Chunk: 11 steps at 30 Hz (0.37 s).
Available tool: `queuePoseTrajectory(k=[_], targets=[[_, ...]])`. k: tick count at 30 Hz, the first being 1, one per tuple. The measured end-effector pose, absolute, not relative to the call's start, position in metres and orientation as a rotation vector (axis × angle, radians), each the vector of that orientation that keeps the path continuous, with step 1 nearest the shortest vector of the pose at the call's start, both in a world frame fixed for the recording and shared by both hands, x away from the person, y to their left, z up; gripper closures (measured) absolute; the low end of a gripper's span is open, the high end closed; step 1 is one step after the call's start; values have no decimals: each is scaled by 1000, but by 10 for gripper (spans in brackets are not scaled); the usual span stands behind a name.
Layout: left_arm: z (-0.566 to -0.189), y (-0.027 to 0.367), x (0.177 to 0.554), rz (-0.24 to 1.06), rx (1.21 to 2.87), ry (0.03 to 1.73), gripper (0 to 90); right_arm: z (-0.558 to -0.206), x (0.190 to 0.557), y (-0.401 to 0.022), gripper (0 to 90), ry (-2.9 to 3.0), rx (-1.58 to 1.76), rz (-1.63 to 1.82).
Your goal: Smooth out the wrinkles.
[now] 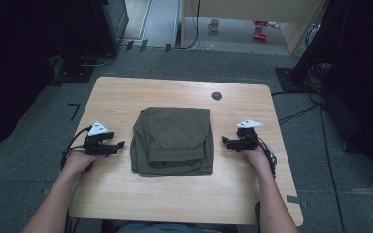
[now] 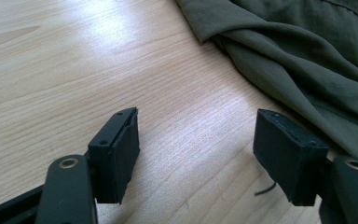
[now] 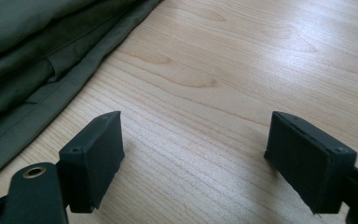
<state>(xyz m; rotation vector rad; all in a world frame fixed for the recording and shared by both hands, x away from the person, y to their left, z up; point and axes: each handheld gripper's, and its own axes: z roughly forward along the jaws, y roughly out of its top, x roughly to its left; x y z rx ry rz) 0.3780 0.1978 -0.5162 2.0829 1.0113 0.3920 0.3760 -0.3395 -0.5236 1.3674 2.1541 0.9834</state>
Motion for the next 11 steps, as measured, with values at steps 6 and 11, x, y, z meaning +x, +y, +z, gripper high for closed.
queuePoseTrajectory(k=[6, 11], targets=[[-516, 198, 378, 392, 2084, 1016, 287, -524, 376, -338, 146, 2158, 1372, 975], [-516, 198, 379, 378, 2065, 1037, 274, -524, 376, -336, 125, 2148, 1389, 964]])
